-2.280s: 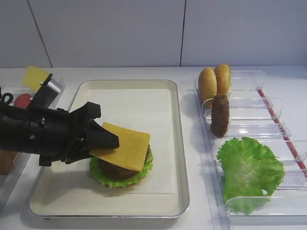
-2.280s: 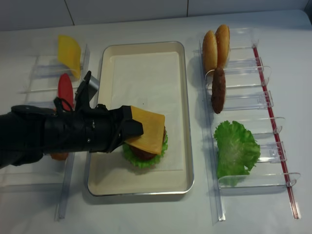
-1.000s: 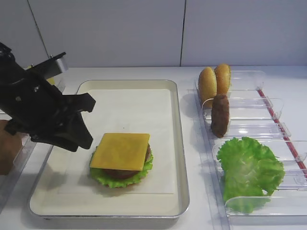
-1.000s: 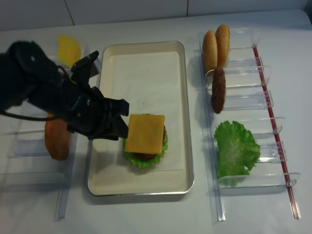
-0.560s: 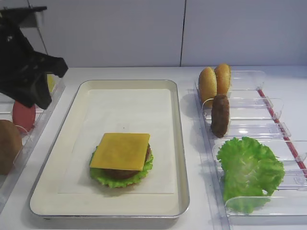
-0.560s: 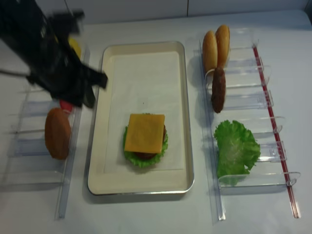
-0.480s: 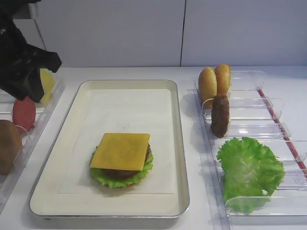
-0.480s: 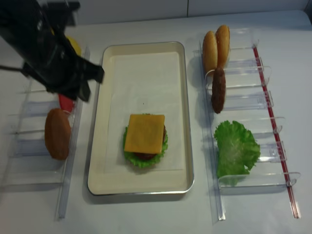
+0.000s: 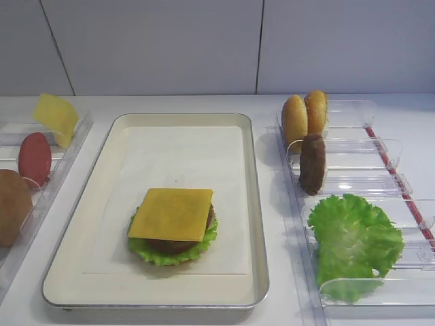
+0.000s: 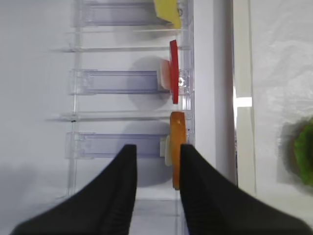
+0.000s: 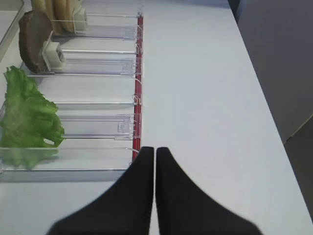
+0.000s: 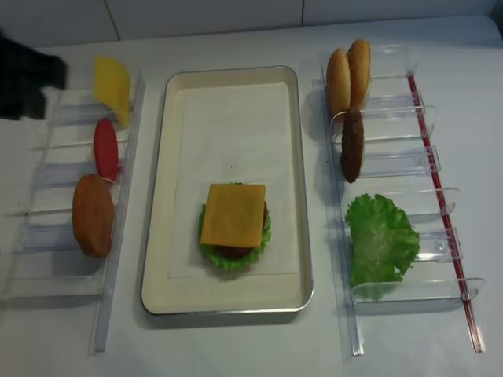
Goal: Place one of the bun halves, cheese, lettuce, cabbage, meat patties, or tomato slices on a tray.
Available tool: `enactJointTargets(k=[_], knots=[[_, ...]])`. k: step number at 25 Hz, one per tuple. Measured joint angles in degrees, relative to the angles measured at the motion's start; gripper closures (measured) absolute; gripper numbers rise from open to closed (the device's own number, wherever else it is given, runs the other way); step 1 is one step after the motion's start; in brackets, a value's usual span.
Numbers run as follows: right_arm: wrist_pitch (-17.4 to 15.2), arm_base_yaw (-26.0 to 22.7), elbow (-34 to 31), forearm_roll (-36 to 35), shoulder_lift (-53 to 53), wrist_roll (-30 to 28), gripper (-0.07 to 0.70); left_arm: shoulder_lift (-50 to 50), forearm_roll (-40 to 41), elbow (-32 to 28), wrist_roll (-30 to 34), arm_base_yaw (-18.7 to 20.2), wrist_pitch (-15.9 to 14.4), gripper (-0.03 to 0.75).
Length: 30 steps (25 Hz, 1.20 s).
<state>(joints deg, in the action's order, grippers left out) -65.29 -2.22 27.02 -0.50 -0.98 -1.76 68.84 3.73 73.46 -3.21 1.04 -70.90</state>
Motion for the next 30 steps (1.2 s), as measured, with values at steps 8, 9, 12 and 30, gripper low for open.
enactJointTargets(k=[8,9,12,30], knots=[[0.00,0.00,0.00,0.00,0.00,0.00,0.442,-17.50,0.00,-12.85,0.25,-0.42,-1.00,0.486],[0.00,0.00,0.00,0.00,0.00,0.00,0.442,-19.49,0.00,-14.42,0.25,-0.42,-1.18,0.486],[0.00,0.00,0.00,0.00,0.00,0.00,0.442,-26.64,-0.99,-18.25,-0.55,-0.42,-1.36,0.486],[0.00,0.00,0.00,0.00,0.00,0.00,0.442,-56.48,-9.45,-38.13,3.68,1.05,-1.83,0.486]])
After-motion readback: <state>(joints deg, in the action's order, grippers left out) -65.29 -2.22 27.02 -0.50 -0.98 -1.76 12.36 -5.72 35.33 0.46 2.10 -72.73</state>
